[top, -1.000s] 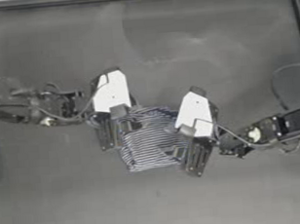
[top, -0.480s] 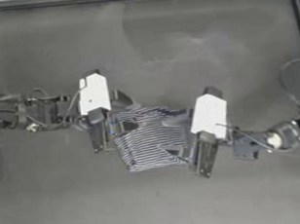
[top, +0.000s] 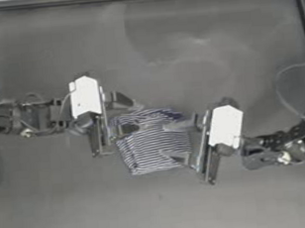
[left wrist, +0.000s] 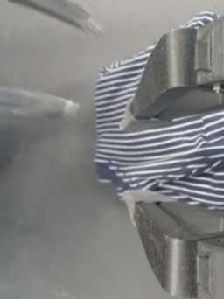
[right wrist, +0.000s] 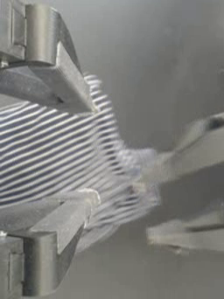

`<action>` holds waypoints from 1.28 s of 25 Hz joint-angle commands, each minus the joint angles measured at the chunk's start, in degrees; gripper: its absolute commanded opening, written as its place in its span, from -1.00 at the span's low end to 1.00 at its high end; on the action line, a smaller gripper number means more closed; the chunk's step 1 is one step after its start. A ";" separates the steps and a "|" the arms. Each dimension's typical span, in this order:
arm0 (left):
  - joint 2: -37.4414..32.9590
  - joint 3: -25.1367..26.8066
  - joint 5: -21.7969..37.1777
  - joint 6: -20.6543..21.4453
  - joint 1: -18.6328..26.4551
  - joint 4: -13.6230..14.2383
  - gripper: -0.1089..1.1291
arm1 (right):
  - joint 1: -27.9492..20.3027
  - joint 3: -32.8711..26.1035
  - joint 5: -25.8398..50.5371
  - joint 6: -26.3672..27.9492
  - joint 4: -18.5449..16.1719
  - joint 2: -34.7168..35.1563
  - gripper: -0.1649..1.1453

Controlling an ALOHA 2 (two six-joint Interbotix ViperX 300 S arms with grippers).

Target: Fold shirt

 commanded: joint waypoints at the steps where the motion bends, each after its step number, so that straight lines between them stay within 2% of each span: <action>1: 0.70 0.44 -5.10 0.88 -0.09 -0.26 0.51 | 0.18 -1.32 1.14 1.85 -2.37 0.70 0.58; 6: 4.92 0.18 -7.29 0.97 -0.09 -0.53 0.51 | 0.35 -0.53 6.50 6.42 -5.80 3.16 0.58; 17: 10.11 2.20 -16.26 1.58 0.18 -2.29 0.51 | 0.62 -0.79 14.94 11.43 -7.56 12.04 0.58; 26: 14.94 1.85 -18.46 1.41 -0.26 -3.43 0.50 | 0.88 -2.29 16.61 14.94 -8.35 18.63 0.58; 32: 15.56 1.85 -18.46 1.32 -0.44 -4.31 0.49 | 1.41 -2.55 17.05 15.47 -8.35 18.98 0.58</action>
